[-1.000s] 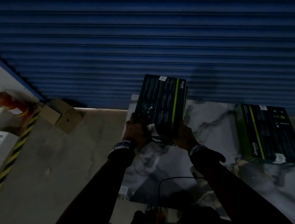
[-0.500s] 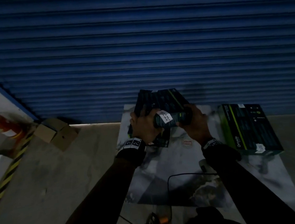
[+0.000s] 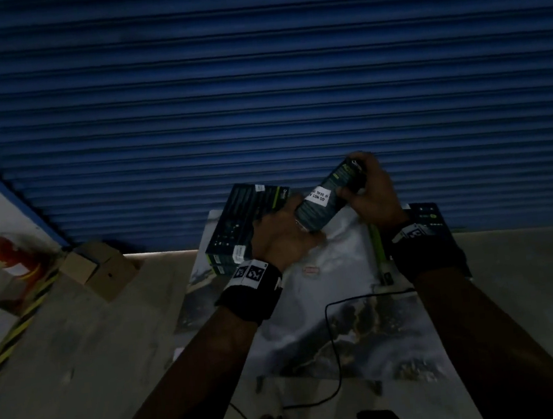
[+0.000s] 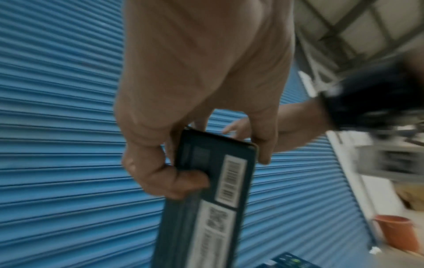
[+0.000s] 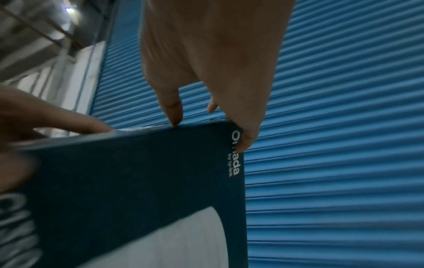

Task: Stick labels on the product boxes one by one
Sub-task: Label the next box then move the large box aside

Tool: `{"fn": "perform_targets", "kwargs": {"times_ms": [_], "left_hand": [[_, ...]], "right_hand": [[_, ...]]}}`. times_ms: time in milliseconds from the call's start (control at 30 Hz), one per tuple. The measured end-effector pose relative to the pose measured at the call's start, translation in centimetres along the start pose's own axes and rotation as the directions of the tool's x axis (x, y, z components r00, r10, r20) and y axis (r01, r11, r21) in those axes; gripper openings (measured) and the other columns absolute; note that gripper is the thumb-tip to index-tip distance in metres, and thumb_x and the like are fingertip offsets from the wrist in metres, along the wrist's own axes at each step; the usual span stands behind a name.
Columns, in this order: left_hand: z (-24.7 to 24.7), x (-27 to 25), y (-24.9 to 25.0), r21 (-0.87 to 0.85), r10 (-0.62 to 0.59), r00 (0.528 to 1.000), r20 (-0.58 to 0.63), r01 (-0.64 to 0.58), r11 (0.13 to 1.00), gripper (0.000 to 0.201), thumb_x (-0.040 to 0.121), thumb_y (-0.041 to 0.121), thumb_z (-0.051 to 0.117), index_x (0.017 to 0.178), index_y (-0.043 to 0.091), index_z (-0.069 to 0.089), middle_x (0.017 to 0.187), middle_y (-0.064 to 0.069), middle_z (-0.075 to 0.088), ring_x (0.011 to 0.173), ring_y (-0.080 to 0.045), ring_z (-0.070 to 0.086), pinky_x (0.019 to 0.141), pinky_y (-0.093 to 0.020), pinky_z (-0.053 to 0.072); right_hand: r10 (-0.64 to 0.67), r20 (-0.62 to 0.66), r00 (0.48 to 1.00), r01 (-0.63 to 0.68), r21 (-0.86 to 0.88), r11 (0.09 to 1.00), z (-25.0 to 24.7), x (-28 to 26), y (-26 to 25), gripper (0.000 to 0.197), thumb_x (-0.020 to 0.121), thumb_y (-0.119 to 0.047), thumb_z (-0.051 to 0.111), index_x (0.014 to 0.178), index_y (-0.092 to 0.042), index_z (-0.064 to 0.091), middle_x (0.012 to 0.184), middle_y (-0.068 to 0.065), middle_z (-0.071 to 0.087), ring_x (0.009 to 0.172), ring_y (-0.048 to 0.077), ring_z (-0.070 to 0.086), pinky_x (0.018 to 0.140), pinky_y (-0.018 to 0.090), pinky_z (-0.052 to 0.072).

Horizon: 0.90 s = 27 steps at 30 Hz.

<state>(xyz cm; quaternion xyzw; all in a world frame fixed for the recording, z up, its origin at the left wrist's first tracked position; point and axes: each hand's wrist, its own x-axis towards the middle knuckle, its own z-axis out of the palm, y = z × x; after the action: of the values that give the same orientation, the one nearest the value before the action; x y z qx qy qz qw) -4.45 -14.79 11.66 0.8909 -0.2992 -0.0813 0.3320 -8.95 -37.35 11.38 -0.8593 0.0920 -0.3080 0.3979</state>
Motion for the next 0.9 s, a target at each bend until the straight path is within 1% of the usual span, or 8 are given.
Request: {"fn": "perform_targets", "kwargs": {"times_ms": [100,200,367,533,600,700,800,900], "left_hand": [[2.5,-2.1,1.9,-0.029,-0.029,0.999,0.025,0.03,0.999,0.09,0.077,0.048,0.08,0.154,0.04,0.033,0.128,0.001,0.069,0.107,-0.023,0.067,0.084,-0.03,0.056],[5.6,-3.6,2.3,-0.073,-0.102,0.991,0.087,0.109,0.991,0.085,0.08,0.046,0.078,0.152,0.034,0.035,0.121,0.002,0.07,0.103,-0.023,0.068,0.074,-0.024,0.049],[10.8,-5.5,1.3,-0.099,-0.168,0.966,0.197,0.19,0.977,0.092,0.061,0.072,0.064,0.142,0.039,0.035,0.119,-0.002,0.068,0.101,-0.032,0.068,0.083,-0.046,0.059],[11.6,-6.1,1.4,-0.156,-0.193,0.955,0.224,0.23,0.96,0.088,0.064,0.075,0.067,0.138,0.04,0.034,0.114,0.0,0.07,0.094,-0.029,0.07,0.079,-0.048,0.061],[10.9,-6.2,1.6,-0.22,-0.184,0.946,0.267,0.246,0.944,0.092,0.063,0.076,0.075,0.135,0.034,0.034,0.109,0.001,0.07,0.086,-0.025,0.073,0.07,-0.047,0.063],[10.5,-6.7,1.8,-0.329,-0.148,0.93,0.336,0.263,0.907,0.098,0.066,0.072,0.082,0.14,0.025,0.037,0.123,0.004,0.059,0.091,-0.014,0.071,0.058,-0.031,0.062],[10.4,-7.2,1.5,-0.502,-0.122,0.881,0.457,0.369,0.782,0.083,0.086,0.041,0.082,0.147,0.025,0.029,0.136,-0.002,0.053,0.094,-0.011,0.069,0.063,-0.031,0.062],[9.9,-7.2,0.9,-0.572,-0.036,0.81,0.585,0.444,0.689,0.081,0.098,0.007,0.067,0.155,0.036,0.017,0.131,-0.017,0.062,0.081,-0.029,0.067,0.067,-0.033,0.06]], "right_hand": [[-0.051,0.088,0.995,0.053,-0.021,0.998,-1.7,-0.2,0.1,0.063,0.08,-0.012,0.078,0.136,-0.014,0.047,0.119,0.008,0.062,0.104,0.019,0.061,0.088,0.038,0.054],[-0.017,0.252,0.968,0.029,-0.041,0.999,-1.8,-1.1,1.3,0.066,0.083,-0.008,0.079,0.139,-0.009,0.045,0.127,0.012,0.06,0.109,0.019,0.06,0.093,0.04,0.055],[0.148,0.457,0.877,-0.078,-0.168,0.983,-0.6,-5.9,5.5,0.064,0.092,-0.017,0.073,0.147,-0.012,0.041,0.15,0.016,0.045,0.135,0.033,0.048,0.109,0.045,0.045],[0.16,0.465,0.871,-0.104,-0.144,0.984,1.3,-7.6,7.9,0.068,0.096,-0.037,0.059,0.156,-0.023,0.029,0.168,0.009,0.016,0.152,0.027,0.024,0.121,0.043,0.031],[0.184,0.425,0.886,-0.139,-0.135,0.981,1.5,-7.6,6.7,0.073,0.098,-0.026,0.063,0.158,-0.017,0.022,0.166,0.013,0.02,0.146,0.027,0.033,0.113,0.028,0.033],[0.196,0.382,0.903,-0.188,-0.059,0.98,1.4,-8.2,5.2,0.073,0.094,-0.022,0.071,0.153,-0.011,0.028,0.144,0.008,0.051,0.126,0.021,0.053,0.1,0.027,0.041],[0.222,0.463,0.858,-0.222,-0.056,0.973,0.1,-8.8,4.8,0.093,0.078,-0.036,0.087,0.15,-0.015,0.033,0.129,-0.008,0.053,0.118,0.012,0.054,0.101,0.031,0.046],[0.257,0.571,0.78,-0.209,-0.15,0.966,-1.2,-9.5,5.7,0.13,0.049,-0.069,0.091,0.154,-0.026,0.026,0.139,-0.007,0.054,0.123,0.016,0.057,0.104,0.042,0.051]]}}
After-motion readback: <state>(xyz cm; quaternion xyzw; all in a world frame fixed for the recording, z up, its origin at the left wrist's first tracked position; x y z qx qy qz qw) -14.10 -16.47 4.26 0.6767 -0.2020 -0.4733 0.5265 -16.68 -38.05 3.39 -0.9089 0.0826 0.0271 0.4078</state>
